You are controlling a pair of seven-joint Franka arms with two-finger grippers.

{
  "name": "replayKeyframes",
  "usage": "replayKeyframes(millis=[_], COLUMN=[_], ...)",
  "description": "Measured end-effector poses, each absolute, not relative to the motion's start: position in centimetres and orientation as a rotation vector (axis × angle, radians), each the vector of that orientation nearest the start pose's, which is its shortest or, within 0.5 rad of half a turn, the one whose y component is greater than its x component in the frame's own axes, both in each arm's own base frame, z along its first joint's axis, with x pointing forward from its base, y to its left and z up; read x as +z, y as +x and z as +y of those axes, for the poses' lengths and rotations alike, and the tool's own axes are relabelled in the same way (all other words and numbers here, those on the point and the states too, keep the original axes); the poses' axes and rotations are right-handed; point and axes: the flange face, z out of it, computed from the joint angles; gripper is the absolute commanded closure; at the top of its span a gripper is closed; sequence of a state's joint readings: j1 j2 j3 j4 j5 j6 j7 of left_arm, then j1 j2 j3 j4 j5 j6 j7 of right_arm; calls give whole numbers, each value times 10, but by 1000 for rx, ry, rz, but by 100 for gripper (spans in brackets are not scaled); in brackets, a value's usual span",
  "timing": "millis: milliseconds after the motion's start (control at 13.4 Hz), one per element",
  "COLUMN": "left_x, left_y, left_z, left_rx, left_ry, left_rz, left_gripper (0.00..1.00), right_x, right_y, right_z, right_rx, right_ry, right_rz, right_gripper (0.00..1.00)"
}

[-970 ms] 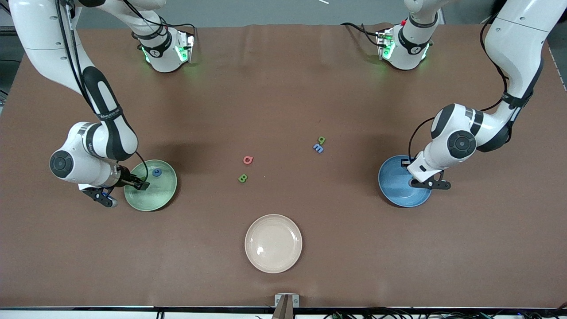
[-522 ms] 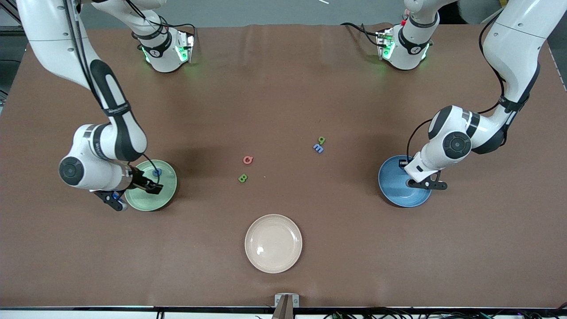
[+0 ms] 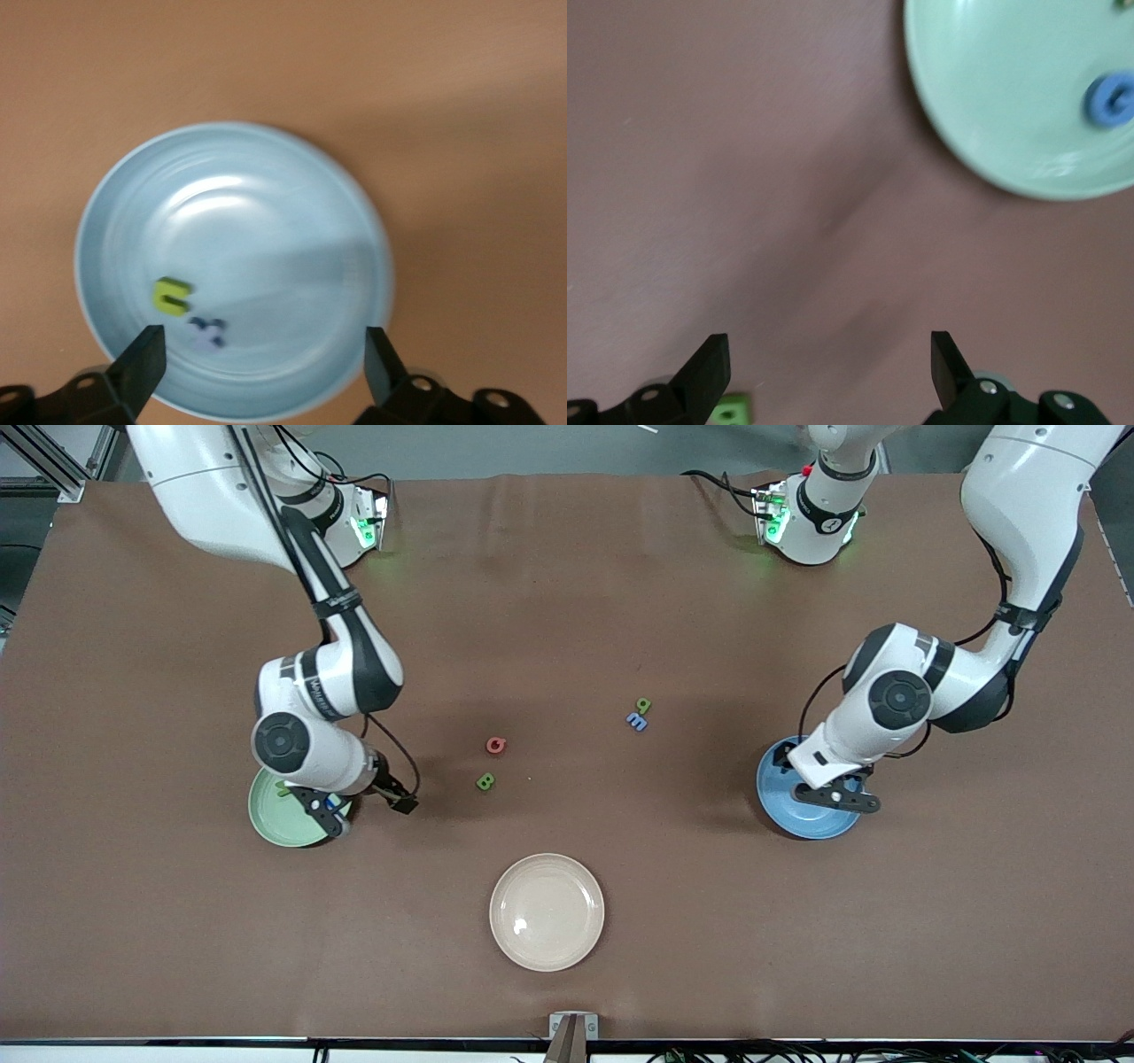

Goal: Sort upper and lower case letters into plates
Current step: 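Open both grippers over the plates and return them to the letters, then grasp the green B with the right gripper while the left gripper grasps the e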

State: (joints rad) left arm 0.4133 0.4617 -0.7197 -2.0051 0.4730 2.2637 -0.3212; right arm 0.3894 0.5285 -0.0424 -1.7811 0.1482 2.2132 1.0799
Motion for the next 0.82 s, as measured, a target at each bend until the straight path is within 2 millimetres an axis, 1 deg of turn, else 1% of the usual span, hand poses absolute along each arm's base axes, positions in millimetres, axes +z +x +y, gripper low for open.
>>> replayKeyframes(millis=[75,224,373,522,672,821], left_x=[281,289,286,277,266,252], left_y=[572,560,541,520,505,493], left_z=[-178,-227,-279,-322,-354,-377], left_rx=[33,11,14,37,67,100], left_ry=[-3053,-3053,-3049,-3045,-3045,-3055], left_rz=[433,509,607,701,780,839], left_gripper=[0,0,0,0,0,0], right_x=[247,229,210,198,194,189], right_y=[605,602,594,580,570,563], right_z=[238,258,282,311,337,350], right_rx=[186,146,118,105,68,34], right_ry=[-2849,-2816,-2799,-2817,-2823,-2855], right_rz=[1277,1327,1349,1306,1242,1167], right_gripper=[0,0,0,0,0,1])
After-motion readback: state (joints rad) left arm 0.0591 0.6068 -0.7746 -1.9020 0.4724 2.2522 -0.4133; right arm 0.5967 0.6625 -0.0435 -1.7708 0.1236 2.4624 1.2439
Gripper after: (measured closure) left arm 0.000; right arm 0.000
